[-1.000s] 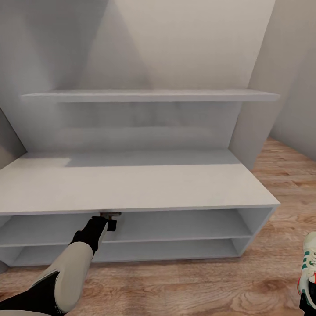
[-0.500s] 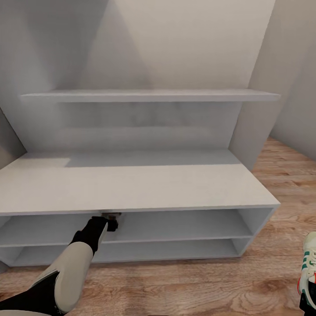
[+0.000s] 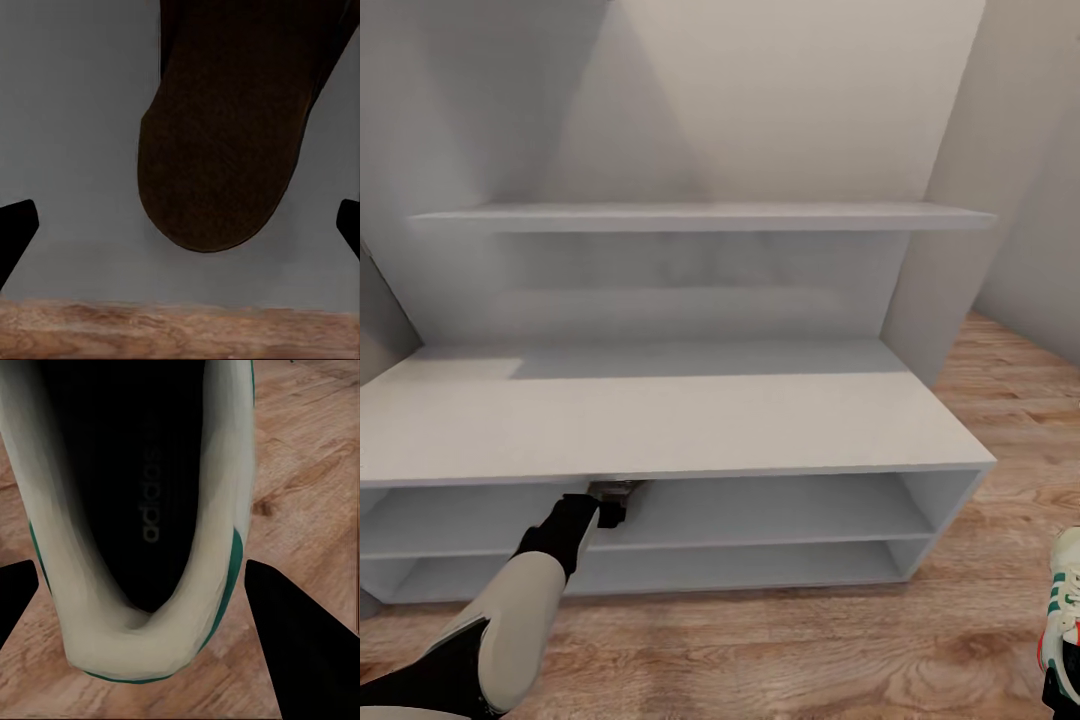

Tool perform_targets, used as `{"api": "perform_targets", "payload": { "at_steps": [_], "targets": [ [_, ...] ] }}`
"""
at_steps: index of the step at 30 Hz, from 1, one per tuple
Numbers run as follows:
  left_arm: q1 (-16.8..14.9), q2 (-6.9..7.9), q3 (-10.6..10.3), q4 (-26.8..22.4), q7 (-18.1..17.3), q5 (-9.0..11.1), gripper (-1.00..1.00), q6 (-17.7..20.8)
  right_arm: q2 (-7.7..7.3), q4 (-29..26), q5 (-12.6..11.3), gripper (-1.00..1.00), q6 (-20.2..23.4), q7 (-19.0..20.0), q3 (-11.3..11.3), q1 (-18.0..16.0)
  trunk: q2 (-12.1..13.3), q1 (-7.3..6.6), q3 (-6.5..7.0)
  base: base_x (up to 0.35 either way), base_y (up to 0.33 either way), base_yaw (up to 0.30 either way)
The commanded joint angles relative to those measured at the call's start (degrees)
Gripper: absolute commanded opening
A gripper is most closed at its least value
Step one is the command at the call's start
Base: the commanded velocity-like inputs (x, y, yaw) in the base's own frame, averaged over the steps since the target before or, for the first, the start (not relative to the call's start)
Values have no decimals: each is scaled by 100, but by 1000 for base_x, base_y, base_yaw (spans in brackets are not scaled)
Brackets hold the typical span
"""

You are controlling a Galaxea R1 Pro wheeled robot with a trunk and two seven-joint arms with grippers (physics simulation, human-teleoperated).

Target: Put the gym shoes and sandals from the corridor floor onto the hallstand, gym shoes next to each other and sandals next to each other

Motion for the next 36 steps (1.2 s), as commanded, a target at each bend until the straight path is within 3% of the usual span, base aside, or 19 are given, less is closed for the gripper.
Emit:
{"api": "perform_targets", "payload": {
  "at_steps": [1,21,25,27,28,29,33,36],
  "targets": [
    [-2,-4,33,-10,-14,-23,100,19,-1,7,34,-100,-19,34,-52,-5,-2,-3,-5,-212,51,0],
    [17,9,68,-10,-88,-2,100,-57,-1,7,34,-100,-21,34,-52,-5,-2,-3,-5,-314,47,0],
    [67,87,81,0,-93,3,100,-209,4,7,34,-100,-27,34,-52,-5,-2,-3,-5,-323,1,0],
    [239,169,90,4,-94,12,100,-620,7,7,34,-100,-28,34,-52,-5,-2,-3,-5,-320,0,0],
    [465,215,96,6,-91,16,100,-1111,7,7,34,-100,-28,34,-52,-5,-2,-3,-5,-313,0,0],
    [595,234,97,7,-94,20,100,-1322,8,7,34,-100,-28,34,-50,-5,-2,-3,-5,-309,0,0],
    [1138,263,99,7,-114,30,100,-1975,14,7,34,-100,-32,34,-44,-5,-2,-3,-5,-235,0,0],
    [1709,276,99,8,-120,182,100,-2894,22,7,34,-100,-36,38,-41,-5,-2,-3,-5,-58,0,0]
  ]
}}
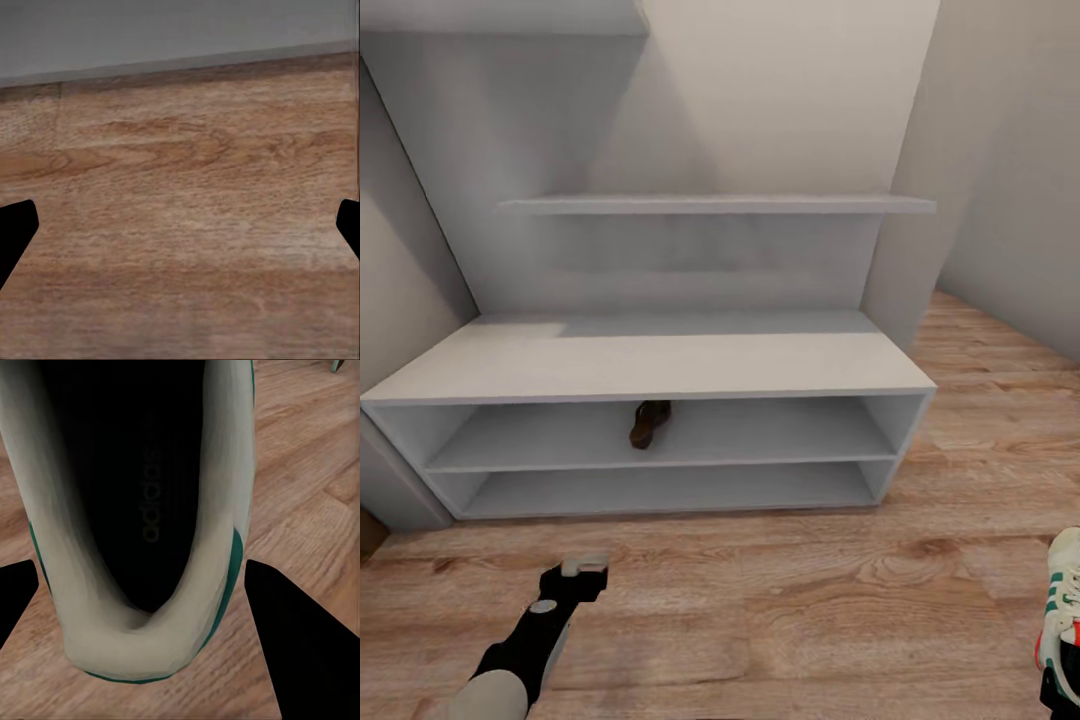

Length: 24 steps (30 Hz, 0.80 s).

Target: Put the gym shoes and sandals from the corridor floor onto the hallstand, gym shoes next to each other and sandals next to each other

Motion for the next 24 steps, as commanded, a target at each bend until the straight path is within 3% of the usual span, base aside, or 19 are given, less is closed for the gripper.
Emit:
{"api": "perform_targets", "payload": {
  "at_steps": [1,5,10,13,14,16,19,24],
  "targets": [
    [179,-1,47,-4,-25,4,100,-279,4,7,36,-100,-20,36,-45,-5,-2,-2,-4,-21,0,0],
    [661,97,47,-6,-128,117,100,-919,12,13,36,-100,-20,39,-41,-5,-2,-2,-4,-8,0,0],
    [1110,345,52,-4,-620,393,100,-1461,13,15,41,-100,-18,46,-36,-5,-2,-2,-4,-1,0,0],
    [1319,518,59,12,-870,672,100,-1688,17,15,48,-100,-15,53,-28,-5,-2,-2,-4,0,0,0],
    [1415,613,61,30,-981,851,100,-1787,18,16,50,-100,-16,54,-26,-5,-2,-2,-4,0,0,0],
    [1673,885,58,76,-1286,1520,100,-2030,20,13,55,-100,-19,67,-18,-5,-2,-2,-4,0,0,0],
    [1857,1029,49,95,-1572,2011,100,-2131,33,8,54,-100,-20,72,-15,-5,-2,-2,-4,0,0,0],
    [1900,1056,41,98,-1635,2081,100,-2149,37,7,54,-100,-23,75,-7,-5,-2,-2,-4,0,0,0]
  ]
}}
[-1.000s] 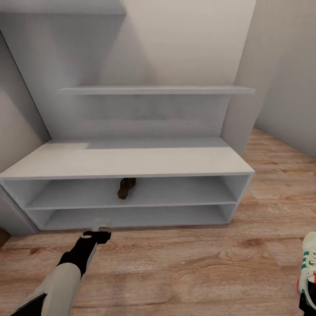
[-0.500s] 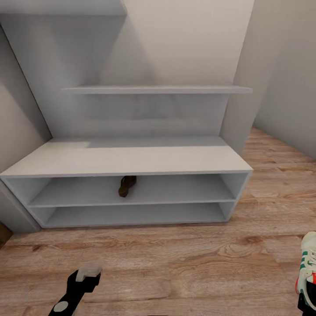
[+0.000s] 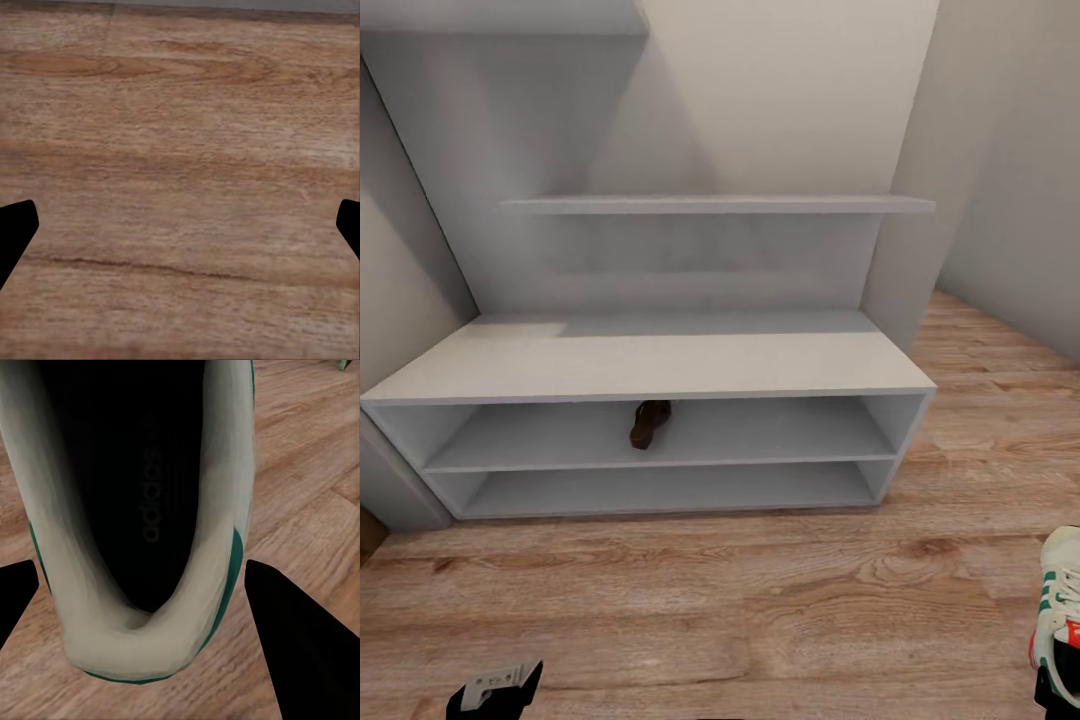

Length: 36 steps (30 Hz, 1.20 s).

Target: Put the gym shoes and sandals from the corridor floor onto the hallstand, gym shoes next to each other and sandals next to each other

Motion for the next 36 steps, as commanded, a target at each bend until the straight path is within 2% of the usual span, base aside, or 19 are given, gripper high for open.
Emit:
{"api": "perform_targets", "payload": {
  "at_steps": [1,23,36],
  "targets": [
    [1,0,52,-1,-44,-49,100,-27,8,14,39,-100,-19,32,-48,-5,-2,-1,-4,0,-229,0],
    [107,1,62,-59,-45,3,100,-27,51,15,45,-100,-19,33,-48,-5,-2,-1,-4,-218,-198,0],
    [110,1,55,-63,-45,9,100,-27,53,16,45,-100,-22,33,-48,-5,-2,-1,-4,-96,-47,0]
  ]
}}
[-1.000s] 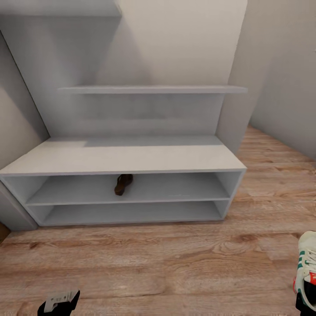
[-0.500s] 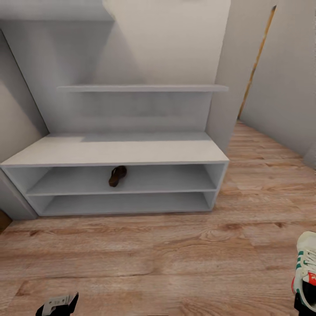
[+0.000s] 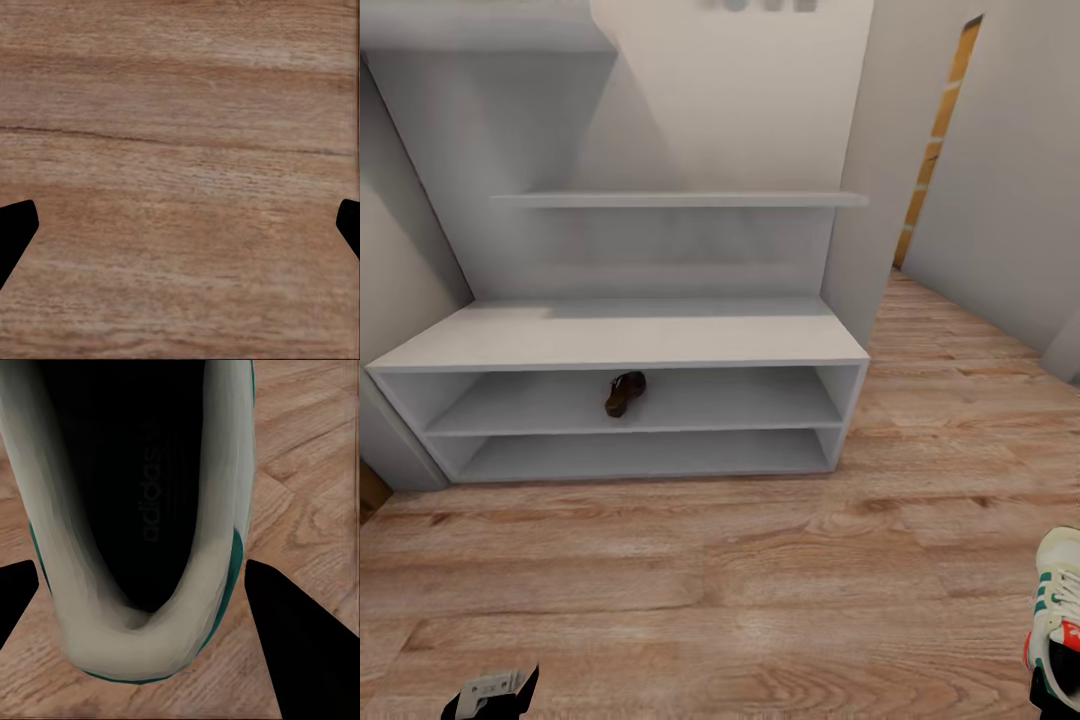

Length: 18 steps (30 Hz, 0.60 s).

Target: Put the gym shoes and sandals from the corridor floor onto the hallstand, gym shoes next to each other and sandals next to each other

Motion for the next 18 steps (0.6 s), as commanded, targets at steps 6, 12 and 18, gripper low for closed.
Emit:
{"api": "perform_targets", "payload": {
  "at_steps": [6,12,18],
  "targets": [
    [-3,-4,52,2,-33,-59,100,-25,0,7,38,-100,-19,32,-49,-5,-2,-4,-4,-275,-83,14],
    [-2,-4,56,2,-30,-68,100,-25,0,6,32,-100,-21,32,-49,-5,-2,-4,-4,-121,-19,3],
    [-3,4,50,2,-32,-91,100,-25,3,11,30,-100,-20,32,-49,-5,-2,-4,-4,-15,-2,0]
  ]
}}
